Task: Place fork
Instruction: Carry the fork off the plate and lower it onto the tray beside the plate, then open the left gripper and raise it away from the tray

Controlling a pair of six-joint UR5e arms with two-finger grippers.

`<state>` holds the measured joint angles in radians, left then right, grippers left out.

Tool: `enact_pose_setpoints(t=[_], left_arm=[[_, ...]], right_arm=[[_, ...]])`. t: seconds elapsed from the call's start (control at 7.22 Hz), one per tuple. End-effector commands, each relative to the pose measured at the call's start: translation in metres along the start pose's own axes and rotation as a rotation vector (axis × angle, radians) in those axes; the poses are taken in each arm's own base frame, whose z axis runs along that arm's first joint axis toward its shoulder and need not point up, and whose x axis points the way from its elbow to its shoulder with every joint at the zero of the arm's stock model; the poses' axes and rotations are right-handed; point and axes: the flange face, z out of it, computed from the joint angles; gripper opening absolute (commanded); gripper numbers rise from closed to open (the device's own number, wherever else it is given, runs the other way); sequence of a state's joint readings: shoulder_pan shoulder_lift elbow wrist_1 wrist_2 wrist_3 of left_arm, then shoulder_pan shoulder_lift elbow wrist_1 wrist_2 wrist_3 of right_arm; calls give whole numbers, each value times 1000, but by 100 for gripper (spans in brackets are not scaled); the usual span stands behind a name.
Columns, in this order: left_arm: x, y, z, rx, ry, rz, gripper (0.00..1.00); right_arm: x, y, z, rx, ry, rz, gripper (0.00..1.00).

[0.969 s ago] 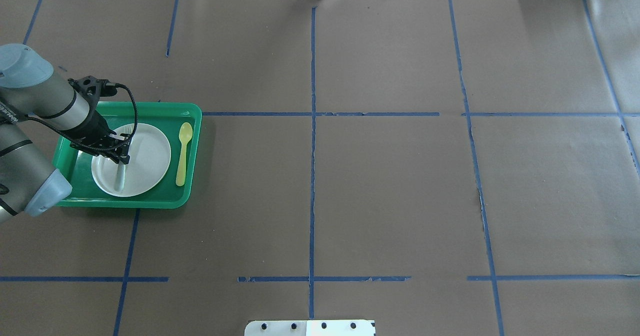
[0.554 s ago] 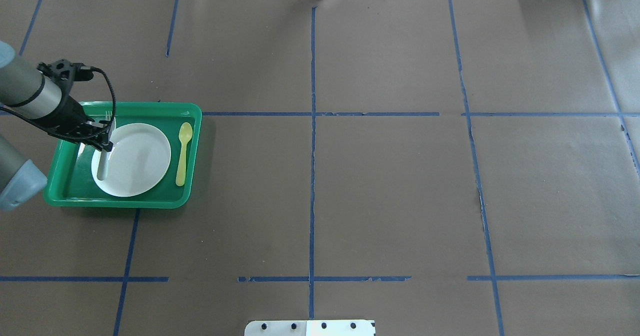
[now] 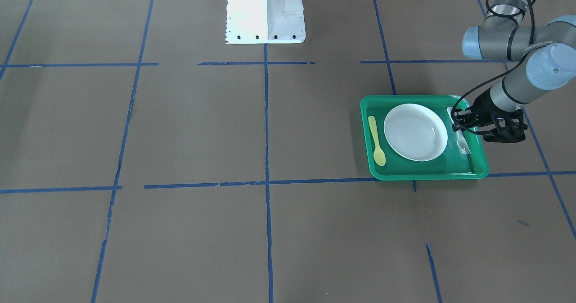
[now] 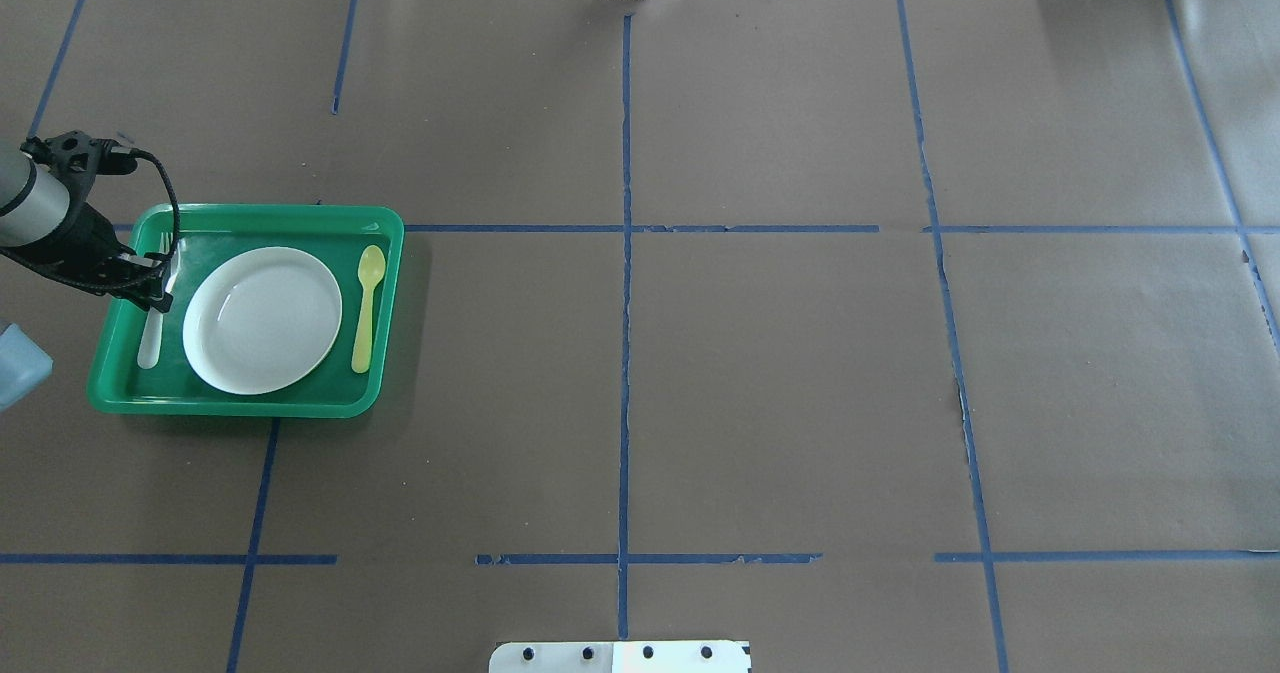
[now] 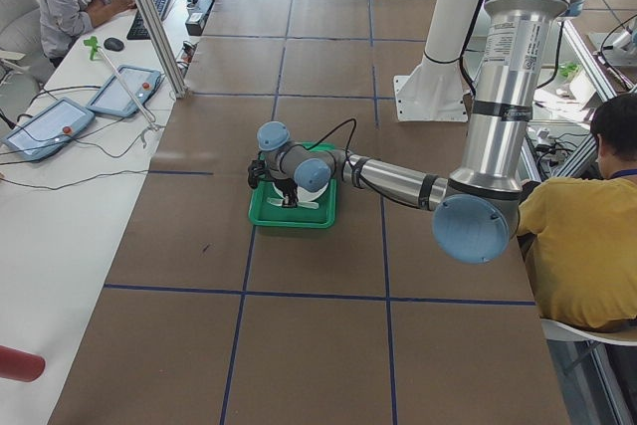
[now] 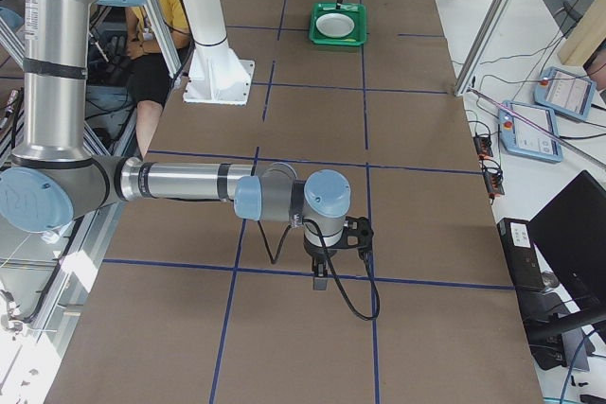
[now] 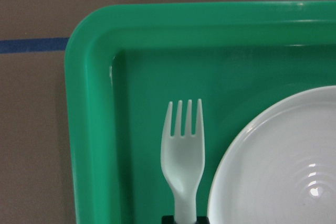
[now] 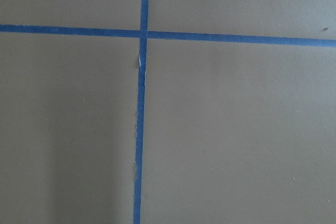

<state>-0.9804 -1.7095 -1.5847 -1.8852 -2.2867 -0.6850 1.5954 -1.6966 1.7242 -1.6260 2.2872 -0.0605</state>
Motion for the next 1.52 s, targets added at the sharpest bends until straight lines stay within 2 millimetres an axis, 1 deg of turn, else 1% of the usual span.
enact_pose_setpoints(t=[0.0, 0.14, 0.28, 0.42, 0.55, 0.69, 0.83, 0.97, 1.11, 1.25, 1.38], left_arm=[[-10, -11, 18, -3, -3, -1, 0], [-13, -12, 22, -1, -1, -3, 0], [-13, -12, 22, -1, -1, -3, 46], [-14, -11, 20, 0, 2, -3, 78], [-25, -19, 2, 29, 9, -24, 82], [-47, -32, -38, 94, 15, -59, 82], [-60, -33, -62, 136, 15, -6, 81], [-117, -20, -89, 176, -13, 49, 81], [-159, -1, -101, 186, -41, 107, 81], [-192, 7, -108, 159, -73, 131, 81], [-240, 15, -138, 143, -102, 130, 81]], right_arm=[[0, 0, 0, 0, 0, -1, 100], [0, 0, 0, 0, 0, -1, 100], [0, 0, 0, 0, 0, -1, 100], [0, 0, 0, 0, 0, 1, 100], [0, 0, 0, 0, 0, -1, 100], [0, 0, 0, 0, 0, -1, 100], [0, 0, 0, 0, 0, -1, 100], [0, 0, 0, 0, 0, -1, 100], [0, 0, 0, 0, 0, -1, 100], [0, 0, 0, 0, 0, -1, 100], [0, 0, 0, 0, 0, 1, 100]])
